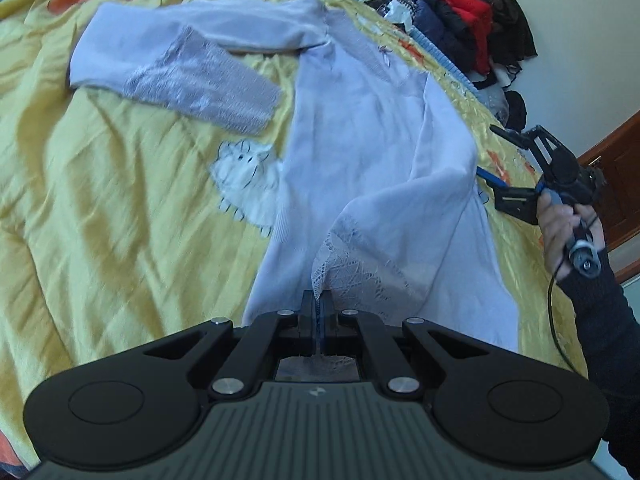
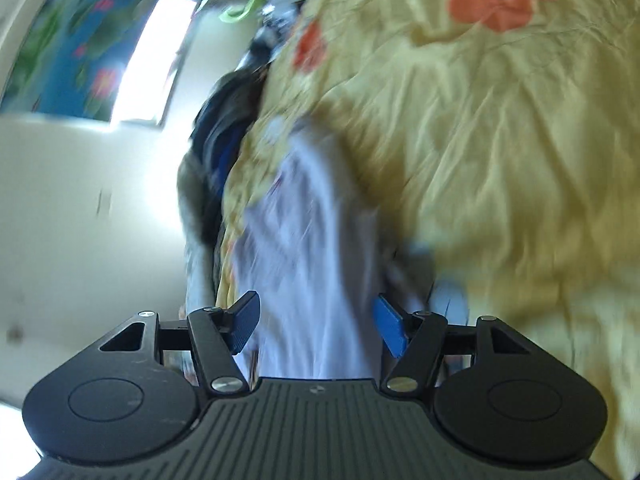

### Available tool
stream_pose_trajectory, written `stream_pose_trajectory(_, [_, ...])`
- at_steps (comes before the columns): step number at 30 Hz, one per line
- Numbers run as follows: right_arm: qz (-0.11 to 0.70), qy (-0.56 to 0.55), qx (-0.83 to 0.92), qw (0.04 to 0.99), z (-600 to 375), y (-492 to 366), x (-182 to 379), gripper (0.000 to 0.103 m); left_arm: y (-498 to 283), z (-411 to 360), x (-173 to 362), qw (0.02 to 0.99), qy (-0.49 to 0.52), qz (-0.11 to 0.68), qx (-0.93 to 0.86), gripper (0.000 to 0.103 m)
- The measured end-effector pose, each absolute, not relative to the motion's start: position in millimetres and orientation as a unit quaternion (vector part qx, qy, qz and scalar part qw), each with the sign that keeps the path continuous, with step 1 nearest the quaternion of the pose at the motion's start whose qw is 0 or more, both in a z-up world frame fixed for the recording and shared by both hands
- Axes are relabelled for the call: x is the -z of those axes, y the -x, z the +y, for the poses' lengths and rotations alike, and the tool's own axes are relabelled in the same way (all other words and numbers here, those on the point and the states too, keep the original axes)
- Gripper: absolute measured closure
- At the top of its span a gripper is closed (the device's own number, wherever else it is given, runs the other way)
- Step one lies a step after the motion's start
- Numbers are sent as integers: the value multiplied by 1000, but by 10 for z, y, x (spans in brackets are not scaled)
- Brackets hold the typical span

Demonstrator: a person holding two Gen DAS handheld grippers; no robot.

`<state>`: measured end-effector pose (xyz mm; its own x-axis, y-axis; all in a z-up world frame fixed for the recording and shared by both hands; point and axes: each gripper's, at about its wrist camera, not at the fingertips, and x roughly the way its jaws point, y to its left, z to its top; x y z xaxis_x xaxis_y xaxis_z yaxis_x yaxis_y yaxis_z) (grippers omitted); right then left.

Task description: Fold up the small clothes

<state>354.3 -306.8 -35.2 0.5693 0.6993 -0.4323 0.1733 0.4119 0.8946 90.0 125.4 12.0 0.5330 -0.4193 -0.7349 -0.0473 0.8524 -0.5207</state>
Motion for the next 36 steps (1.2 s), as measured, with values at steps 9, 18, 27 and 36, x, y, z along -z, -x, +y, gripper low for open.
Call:
stream_pose_trajectory(9, [380, -608, -186, 672, -3003, -3790, 635, 40, -923, 1326, -15, 833, 272, 464, 133, 102])
stream_pose_trajectory(18, [282, -748, -143, 583, -3294, -3773, 1048, 41, -930, 1356, 3, 830, 280, 462, 140, 101])
stream_pose_trajectory(27, [298, -684, -160, 646, -3394, -3575, 694, 32, -951, 1442, 34, 813, 306, 473, 145, 101])
stream_pose_trajectory(36, [356, -309, -148, 869, -3032, -4311, -276, 35, -1035, 1357, -24, 803, 329, 471, 159, 66])
